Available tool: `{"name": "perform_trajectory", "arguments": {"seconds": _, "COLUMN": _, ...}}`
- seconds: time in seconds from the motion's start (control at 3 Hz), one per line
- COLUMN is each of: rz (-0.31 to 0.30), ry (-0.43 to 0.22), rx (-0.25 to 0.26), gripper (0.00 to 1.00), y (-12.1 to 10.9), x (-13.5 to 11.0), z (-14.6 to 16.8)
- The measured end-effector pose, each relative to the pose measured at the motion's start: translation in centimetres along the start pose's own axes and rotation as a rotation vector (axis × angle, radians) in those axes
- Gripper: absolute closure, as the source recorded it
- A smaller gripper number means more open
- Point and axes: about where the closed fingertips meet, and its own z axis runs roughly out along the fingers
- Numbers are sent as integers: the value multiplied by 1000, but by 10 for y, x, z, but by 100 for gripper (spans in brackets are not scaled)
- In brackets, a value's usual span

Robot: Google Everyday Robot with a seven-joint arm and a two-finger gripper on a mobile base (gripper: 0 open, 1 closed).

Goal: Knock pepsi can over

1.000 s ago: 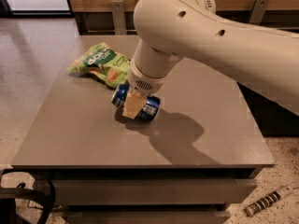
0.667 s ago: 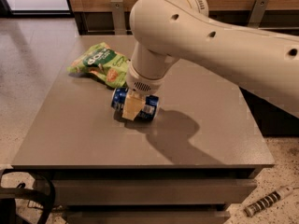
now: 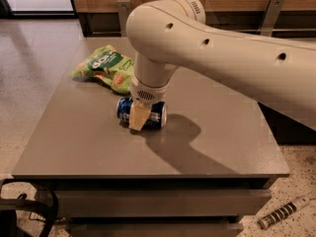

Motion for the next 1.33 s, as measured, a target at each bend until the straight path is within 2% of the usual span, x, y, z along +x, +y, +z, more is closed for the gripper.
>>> {"name": "perform_trajectory", "arguments": {"seconds": 0.67, "rz": -4, "ry": 2, "rx": -2, "gripper": 23, "y": 2, "x": -1, "z": 1}}
{"name": "perform_trajectory", "arguments": {"seconds": 1.0, "rz": -5, "ry": 3, "rx": -3, "gripper": 1, "y": 2, "x": -1, "z": 1}}
{"name": "perform_trajectory", "arguments": {"seconds": 1.33, "rz": -6, "ry": 3, "rx": -3, "gripper": 0, "y": 2, "x": -1, "z": 2}}
